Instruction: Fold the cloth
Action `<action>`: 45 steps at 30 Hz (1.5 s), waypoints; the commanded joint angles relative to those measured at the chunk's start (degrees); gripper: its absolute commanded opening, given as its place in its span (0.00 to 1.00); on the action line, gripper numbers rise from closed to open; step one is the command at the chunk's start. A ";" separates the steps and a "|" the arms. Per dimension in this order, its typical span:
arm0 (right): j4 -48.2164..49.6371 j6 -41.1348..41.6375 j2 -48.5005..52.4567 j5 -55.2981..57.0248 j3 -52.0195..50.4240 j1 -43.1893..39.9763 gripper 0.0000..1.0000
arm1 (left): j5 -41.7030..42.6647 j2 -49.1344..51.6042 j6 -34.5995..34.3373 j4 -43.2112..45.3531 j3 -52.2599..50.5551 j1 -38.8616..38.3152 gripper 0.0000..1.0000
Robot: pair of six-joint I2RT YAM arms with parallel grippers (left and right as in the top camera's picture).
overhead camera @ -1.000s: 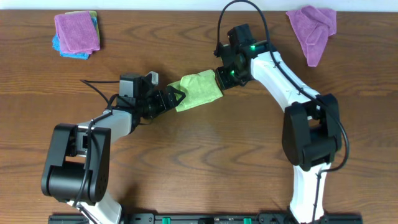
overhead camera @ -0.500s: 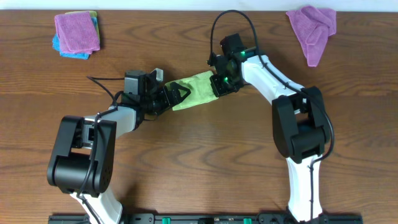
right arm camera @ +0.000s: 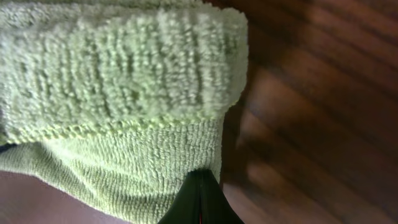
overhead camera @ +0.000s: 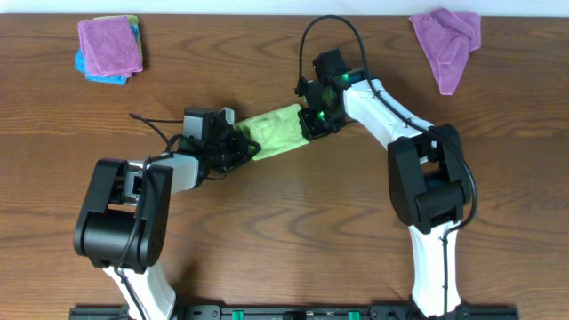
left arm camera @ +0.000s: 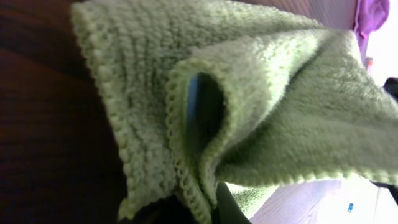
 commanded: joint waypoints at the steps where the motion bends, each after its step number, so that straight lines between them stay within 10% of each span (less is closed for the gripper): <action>1: -1.46 0.39 -0.17 -1.29 0.42 -0.02 0.01 | -1.81 2.43 -0.04 -0.81 -0.59 -0.11 0.06; 26: -10.10 -1.38 -14.86 1.75 0.63 -8.55 0.01 | 3.67 0.15 -4.13 -3.41 41.31 17.11 0.06; 45: -11.45 -0.59 -14.86 1.73 0.63 -8.39 0.01 | -8.63 2.14 -5.35 -8.68 42.62 35.43 0.06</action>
